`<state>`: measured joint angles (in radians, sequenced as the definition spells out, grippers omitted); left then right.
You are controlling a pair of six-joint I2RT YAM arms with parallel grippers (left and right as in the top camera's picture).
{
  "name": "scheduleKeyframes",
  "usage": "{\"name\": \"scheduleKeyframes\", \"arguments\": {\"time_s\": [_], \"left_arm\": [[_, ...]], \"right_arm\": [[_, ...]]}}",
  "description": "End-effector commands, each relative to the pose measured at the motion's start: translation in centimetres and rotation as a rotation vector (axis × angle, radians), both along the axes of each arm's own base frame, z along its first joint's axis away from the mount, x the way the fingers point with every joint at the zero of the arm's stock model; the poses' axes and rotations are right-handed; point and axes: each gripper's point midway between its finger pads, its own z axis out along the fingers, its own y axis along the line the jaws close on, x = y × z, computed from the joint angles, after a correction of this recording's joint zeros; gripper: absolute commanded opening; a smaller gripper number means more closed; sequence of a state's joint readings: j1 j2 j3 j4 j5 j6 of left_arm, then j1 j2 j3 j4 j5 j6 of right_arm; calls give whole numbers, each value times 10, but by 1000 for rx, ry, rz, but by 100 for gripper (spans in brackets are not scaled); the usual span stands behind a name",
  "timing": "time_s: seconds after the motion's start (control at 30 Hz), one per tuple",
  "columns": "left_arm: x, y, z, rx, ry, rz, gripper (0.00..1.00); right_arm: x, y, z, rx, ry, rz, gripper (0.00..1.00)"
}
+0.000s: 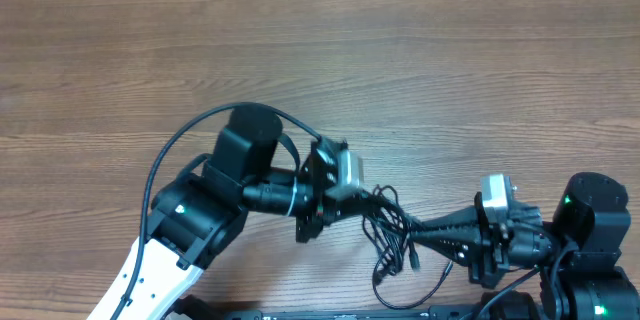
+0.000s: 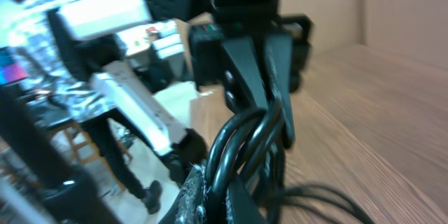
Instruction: Untangle cables
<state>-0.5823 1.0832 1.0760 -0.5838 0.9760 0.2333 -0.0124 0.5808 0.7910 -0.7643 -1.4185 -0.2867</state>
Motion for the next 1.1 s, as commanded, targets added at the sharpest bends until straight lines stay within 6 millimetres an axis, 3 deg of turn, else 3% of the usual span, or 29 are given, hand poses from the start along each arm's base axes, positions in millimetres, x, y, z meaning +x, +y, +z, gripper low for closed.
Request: {"name": "scheduleKeyframes", "arguments": {"time_s": [0.0,0.17,0.4,0.43,0.53,0.57,0.7,0.77,0.87,1.07], "left_arm": [[45,20,0,21,147,259,4],[58,22,12,-24,101,289,4],[58,20,17,-45,83,271,4],[58,20,15,-40,87,273,10],[60,21,4,-4,63,265,88],[64,21,-2,16,49,270,100],[80,13,-24,51,99,271,100],[77,5,-21,14,99,197,100],[70,-8,-9,-93,71,40,100],[71,-14,-10,-128,76,-21,93]], "right_arm": [[16,-5,-11,-68,26,-123,4],[41,-22,-45,-209,129,-334,4],[42,-23,-46,-214,129,-342,4],[42,-23,-46,-214,129,-342,4],[44,-23,-43,-211,107,-344,4],[46,-23,-40,-209,81,-346,4],[62,-23,-27,-172,47,-366,4],[69,-22,-27,-156,81,-358,4],[66,-9,-19,-81,88,-185,4],[74,-1,-22,-10,99,-17,4]]}}
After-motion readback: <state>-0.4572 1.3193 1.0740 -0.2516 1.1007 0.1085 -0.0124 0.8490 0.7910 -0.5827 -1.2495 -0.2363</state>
